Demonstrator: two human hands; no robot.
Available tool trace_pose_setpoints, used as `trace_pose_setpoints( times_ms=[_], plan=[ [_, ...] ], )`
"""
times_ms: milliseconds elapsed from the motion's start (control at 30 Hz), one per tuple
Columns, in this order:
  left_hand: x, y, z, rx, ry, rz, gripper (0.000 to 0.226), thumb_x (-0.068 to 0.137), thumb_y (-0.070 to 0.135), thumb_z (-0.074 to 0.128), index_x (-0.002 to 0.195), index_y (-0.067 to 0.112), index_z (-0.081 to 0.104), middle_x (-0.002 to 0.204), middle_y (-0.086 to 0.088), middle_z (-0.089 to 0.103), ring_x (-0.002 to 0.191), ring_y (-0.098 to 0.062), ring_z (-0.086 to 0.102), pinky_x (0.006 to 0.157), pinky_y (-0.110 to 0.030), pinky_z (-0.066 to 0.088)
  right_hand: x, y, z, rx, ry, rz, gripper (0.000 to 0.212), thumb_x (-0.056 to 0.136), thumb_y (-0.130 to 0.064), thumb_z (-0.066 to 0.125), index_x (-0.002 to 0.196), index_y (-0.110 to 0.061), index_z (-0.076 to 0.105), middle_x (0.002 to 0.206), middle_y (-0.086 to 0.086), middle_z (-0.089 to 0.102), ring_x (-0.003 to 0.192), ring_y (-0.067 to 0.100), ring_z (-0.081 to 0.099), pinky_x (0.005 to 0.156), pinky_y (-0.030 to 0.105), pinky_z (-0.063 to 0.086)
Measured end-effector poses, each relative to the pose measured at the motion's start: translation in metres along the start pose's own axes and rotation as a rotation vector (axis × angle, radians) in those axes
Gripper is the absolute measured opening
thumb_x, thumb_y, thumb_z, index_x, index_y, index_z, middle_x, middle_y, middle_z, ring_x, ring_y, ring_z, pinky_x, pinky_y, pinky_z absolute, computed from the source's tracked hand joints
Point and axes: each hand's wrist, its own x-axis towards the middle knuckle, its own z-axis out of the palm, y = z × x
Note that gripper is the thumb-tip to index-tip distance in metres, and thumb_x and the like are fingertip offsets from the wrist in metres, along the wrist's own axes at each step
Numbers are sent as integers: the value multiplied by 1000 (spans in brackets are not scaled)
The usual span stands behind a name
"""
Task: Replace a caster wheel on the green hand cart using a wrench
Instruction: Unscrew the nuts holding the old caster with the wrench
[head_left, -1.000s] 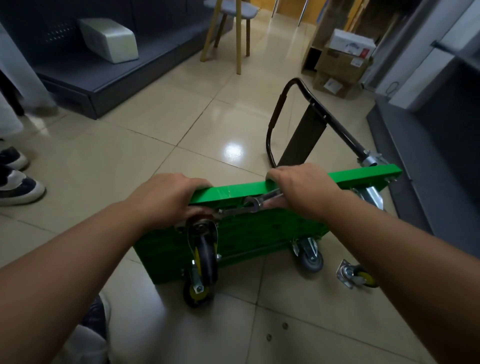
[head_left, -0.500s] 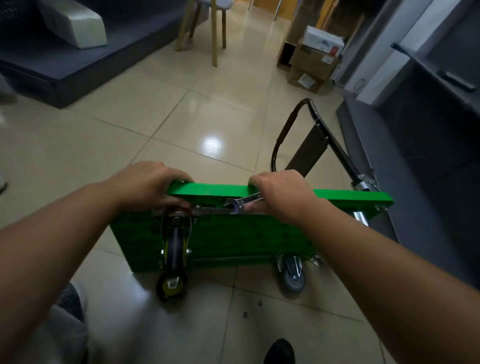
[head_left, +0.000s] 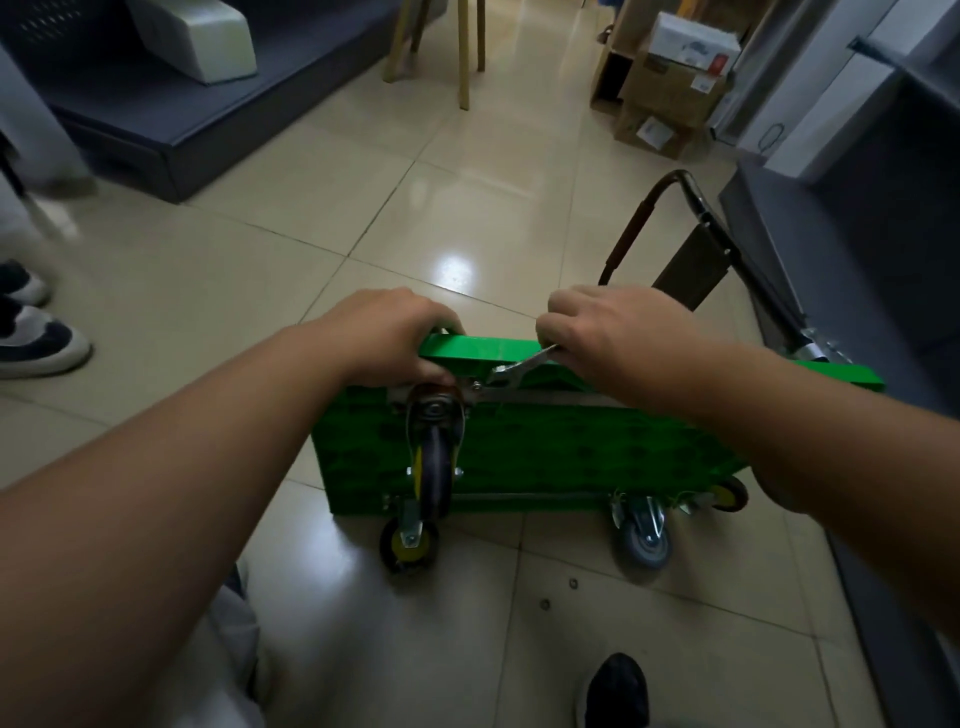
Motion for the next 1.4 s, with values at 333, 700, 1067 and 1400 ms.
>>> trace_pose_setpoints(
  times_ms=[333, 700, 1067, 1400],
  plan=[
    [-19, -10, 5, -20, 48, -66, 49, 89, 47, 70, 135, 37, 56, 122, 0, 66, 109, -27, 60, 72, -32, 35, 34, -27, -28, -192, -126, -75, 15, 86, -3, 63, 90, -18, 64, 81, -2, 53, 71, 22, 52, 57, 39, 54],
    [-24, -7, 5, -29, 47, -56, 48, 91, 43, 69, 137, 35, 55, 121, -1, 66, 108, -29, 60, 75, -33, 39, 36, -34, -23, -184, -119, -82, 14, 88, -4, 65, 99, -12, 61, 81, 2, 55, 73, 22, 55, 64, 41, 55],
    [-22, -1, 10, 37, 102, -61, 44, 92, 50, 65, 131, 32, 56, 116, 0, 67, 104, -27, 61, 71, -33, 34, 30, -25, -15, -214, -86, -67, 9, 88, -5, 64, 94, -12, 62, 76, 2, 59, 69, 22, 53, 59, 42, 53],
    [-29, 7, 4, 55, 92, -115, 29, 94, 47, 64, 109, 22, 59, 107, -6, 68, 91, -32, 57, 67, -34, 32, 72, -71, -46, -497, -311, -170, 33, 93, -2, 49, 68, -17, 32, 62, -2, 38, 65, 25, 51, 48, 28, 22]
  ],
)
